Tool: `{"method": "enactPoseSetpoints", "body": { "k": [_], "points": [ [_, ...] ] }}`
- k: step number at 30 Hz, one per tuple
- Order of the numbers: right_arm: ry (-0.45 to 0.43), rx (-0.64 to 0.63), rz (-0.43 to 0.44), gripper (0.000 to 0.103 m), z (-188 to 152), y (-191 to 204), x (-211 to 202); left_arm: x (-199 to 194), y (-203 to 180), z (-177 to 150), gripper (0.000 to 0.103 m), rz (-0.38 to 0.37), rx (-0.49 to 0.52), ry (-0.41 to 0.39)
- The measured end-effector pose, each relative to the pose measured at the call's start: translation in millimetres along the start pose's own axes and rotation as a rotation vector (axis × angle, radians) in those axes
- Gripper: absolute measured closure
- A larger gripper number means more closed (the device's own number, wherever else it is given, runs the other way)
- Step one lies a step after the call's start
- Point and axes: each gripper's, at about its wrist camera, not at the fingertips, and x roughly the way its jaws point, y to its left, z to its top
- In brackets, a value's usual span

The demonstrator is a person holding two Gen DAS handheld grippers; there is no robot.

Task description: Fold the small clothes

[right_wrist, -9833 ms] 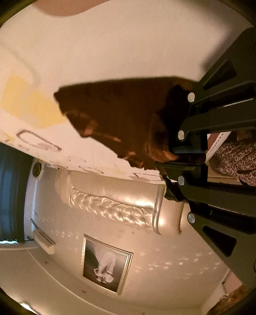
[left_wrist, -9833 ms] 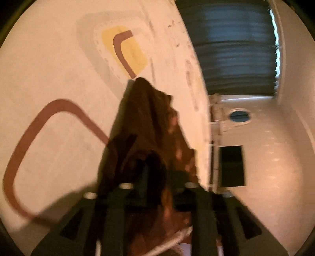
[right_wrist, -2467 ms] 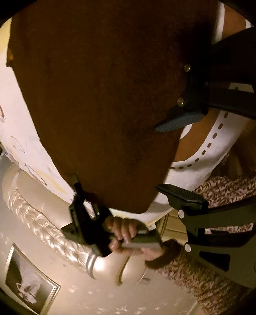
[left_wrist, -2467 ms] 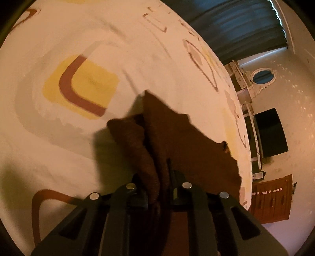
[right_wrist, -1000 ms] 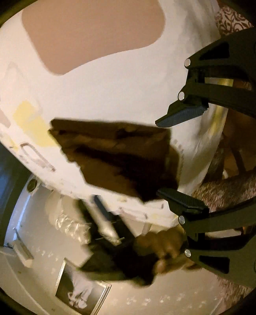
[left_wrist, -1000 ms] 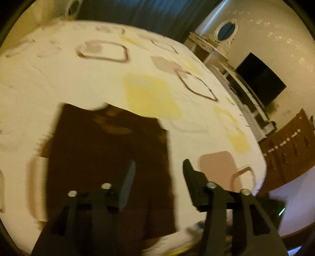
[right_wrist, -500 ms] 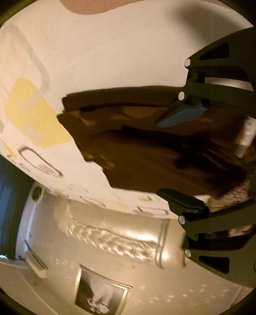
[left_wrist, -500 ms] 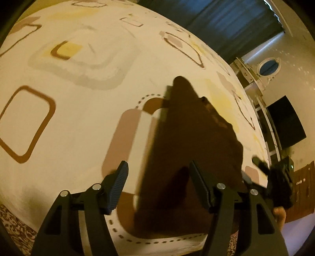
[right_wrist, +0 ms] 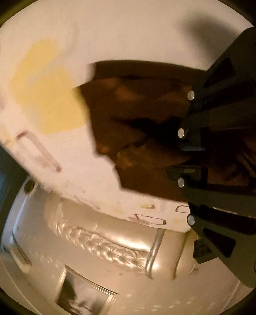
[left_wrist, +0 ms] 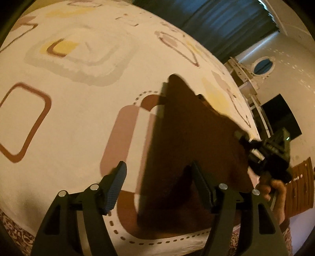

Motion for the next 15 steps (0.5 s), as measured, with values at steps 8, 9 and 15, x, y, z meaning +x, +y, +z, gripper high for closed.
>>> {"method": "enactPoseSetpoints", "body": {
  "k": [8, 9, 15],
  "points": [
    [-0.058, 0.039, -0.055, 0.094, 23.5, -33.4, -9.6, 19.4, -26.9, -4.7, 0.032, 0.015, 0.141, -0.014],
    [-0.039, 0.064, -0.064, 0.091, 21.3, -43.2, -4.8, 22.4, -26.7, -5.9, 0.032, 0.018, 0.144, -0.005],
    [-0.108, 0.178, 0.027, 0.057, -3.3, -59.0, -39.8, 12.9, -17.6, -6.3, 0.031, -0.005, 0.142, -0.008]
  ]
}}
